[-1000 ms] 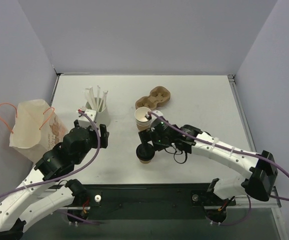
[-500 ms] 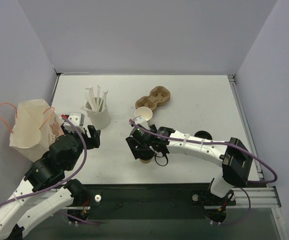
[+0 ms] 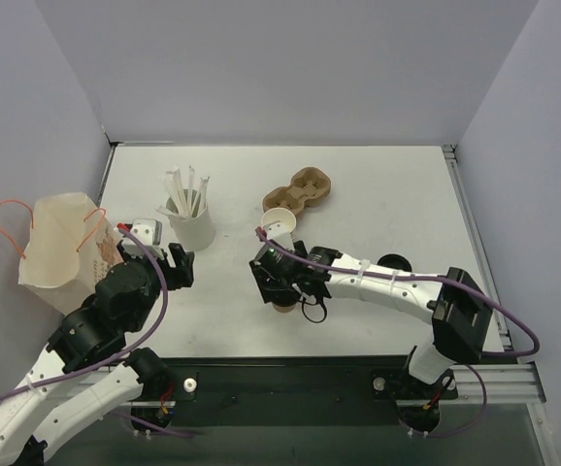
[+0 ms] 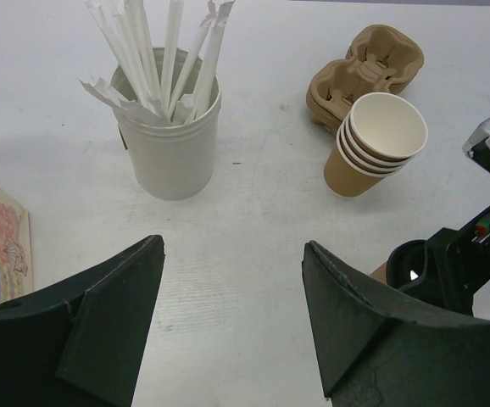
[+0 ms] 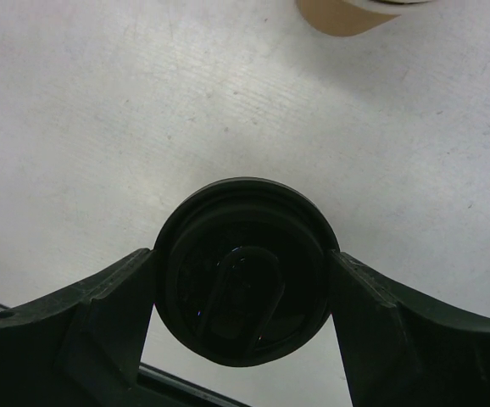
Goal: Pack the takeout coffee
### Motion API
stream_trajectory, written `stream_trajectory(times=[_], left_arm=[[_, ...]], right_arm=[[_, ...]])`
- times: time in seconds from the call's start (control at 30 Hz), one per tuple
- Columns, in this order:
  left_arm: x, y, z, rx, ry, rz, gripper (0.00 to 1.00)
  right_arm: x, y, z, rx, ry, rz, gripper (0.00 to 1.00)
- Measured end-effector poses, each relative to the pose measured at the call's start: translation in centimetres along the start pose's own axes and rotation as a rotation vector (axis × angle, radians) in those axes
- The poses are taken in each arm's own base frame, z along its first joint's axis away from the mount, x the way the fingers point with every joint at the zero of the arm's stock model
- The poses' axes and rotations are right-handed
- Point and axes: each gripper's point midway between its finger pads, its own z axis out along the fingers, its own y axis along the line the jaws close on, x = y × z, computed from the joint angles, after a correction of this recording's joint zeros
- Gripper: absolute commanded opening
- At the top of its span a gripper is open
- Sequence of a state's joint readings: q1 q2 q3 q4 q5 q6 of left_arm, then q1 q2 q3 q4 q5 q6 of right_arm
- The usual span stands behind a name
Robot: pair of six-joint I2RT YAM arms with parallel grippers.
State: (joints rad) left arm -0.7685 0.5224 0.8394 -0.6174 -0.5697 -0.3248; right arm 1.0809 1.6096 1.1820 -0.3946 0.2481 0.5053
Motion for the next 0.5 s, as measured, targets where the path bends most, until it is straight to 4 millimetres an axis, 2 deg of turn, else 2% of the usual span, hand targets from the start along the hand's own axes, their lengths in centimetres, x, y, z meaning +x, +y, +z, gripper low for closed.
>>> stream_trajectory(times=[0.07, 0.17, 0.4, 0.5], left_arm=[[0.1, 0.1, 0.0, -0.002, 0.001, 0.0, 0.76], [0.2, 0.1, 0.0, -0.004, 0.001, -0.002, 0.76], [0.2, 1.1, 0.2, -0.067, -0.007, -0.021, 0.76], [0.3, 1.8, 0.3, -0.113, -0.007, -0.034, 0.76]], right_arm=[[-0.3, -1.0, 0.2, 0.016, -0.015, 0.026, 0.74], [-0.8, -4.6, 0.8, 0.077, -0.026, 0.091, 0.78], [-2.8, -18.4, 2.6, 0.338, -0.051, 0.353, 0.77], [-3.1, -23.2, 3.1, 0.411, -0.044, 0.436, 0.78]])
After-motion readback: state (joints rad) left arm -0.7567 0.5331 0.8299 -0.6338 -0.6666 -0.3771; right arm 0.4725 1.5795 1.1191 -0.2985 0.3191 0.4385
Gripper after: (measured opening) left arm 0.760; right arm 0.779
